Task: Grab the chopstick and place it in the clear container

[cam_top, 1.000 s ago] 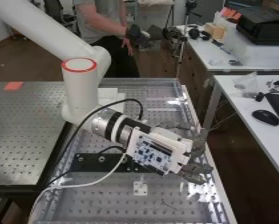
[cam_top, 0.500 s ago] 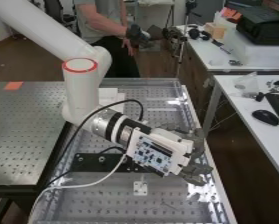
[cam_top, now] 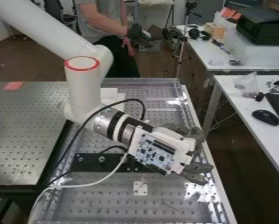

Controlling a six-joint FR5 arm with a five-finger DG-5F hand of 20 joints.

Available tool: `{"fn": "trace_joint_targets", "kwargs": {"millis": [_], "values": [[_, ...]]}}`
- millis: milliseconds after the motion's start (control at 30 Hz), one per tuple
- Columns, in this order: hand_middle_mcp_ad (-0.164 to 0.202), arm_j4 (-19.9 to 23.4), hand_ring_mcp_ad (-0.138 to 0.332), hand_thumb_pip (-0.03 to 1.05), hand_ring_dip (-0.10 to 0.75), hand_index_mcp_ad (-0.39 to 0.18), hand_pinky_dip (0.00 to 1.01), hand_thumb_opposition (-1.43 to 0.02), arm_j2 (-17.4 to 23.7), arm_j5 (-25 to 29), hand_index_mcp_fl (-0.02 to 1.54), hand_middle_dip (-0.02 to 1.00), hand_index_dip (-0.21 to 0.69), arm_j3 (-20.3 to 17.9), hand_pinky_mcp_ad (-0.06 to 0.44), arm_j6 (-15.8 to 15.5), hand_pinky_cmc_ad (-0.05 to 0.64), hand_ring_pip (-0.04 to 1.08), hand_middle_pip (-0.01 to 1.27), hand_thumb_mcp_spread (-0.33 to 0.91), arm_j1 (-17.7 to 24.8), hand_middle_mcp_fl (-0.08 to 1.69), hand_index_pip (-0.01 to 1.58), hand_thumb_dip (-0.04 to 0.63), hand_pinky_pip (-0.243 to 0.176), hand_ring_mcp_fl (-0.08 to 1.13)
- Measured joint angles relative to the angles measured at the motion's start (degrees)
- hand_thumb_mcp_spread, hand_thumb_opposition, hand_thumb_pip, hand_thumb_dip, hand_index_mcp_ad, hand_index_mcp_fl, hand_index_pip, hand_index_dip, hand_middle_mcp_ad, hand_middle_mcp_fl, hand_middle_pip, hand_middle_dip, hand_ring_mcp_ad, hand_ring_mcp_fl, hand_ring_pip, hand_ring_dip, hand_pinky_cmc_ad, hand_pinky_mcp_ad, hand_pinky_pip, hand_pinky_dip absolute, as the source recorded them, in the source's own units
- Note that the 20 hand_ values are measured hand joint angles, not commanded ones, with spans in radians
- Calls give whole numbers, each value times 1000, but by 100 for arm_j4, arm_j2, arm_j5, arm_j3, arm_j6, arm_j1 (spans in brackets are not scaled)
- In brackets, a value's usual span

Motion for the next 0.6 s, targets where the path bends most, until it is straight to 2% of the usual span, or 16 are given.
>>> {"fn": "trace_joint_targets", "kwargs": {"millis": [67, 133, 200, 300, 367, 433, 467, 533, 600], "values": [[24, -21, 168, 494, 377, -232, 183, -1037, -4, 2, 981, 654, 202, 16, 183, -26, 403, 91, 536, 752, 0, 1026, 876, 283, -5, 524], [-3, -94, 175, 494, 377, -178, 183, -1033, -11, -24, 983, 656, 218, 63, 183, -103, 417, 94, 536, 771, -1, 1040, 860, 283, -2, 539], [-37, -134, 178, 494, 377, -148, 183, -1037, -13, -36, 998, 656, 220, 92, 183, -189, 421, 91, 536, 768, -2, 1040, 829, 283, -2, 543], [-37, -199, 180, 494, 377, -106, 183, -1047, -16, -95, 1012, 656, 237, 141, 178, -313, 429, 91, 531, 773, -8, 1037, 794, 283, -5, 539], [-35, -262, 180, 499, 377, -106, 182, -1044, -20, -170, 1028, 668, 234, 175, 182, -330, 429, 91, 494, 766, -17, 1037, 703, 290, -5, 539], [-37, -301, 180, 581, 375, -106, 182, -1018, -24, -259, 923, 670, 234, 199, 182, -358, 429, 91, 456, 710, -24, 1051, 620, 307, -5, 543], [-37, -303, 176, 590, 375, -106, 182, -1002, -25, -271, 874, 672, 237, 201, 182, -364, 426, 91, 450, 688, -24, 1054, 588, 311, -5, 543], [-35, -315, 173, 607, 375, -120, 182, -956, -25, -291, 840, 672, 241, 207, 182, -366, 426, 77, 407, 625, -24, 946, 562, 311, -7, 475], [-37, -320, 171, 646, 377, -129, 185, -929, -24, -279, 815, 668, 227, 207, 182, -341, 426, 77, 389, 595, -22, 902, 546, 312, -7, 461]]}}
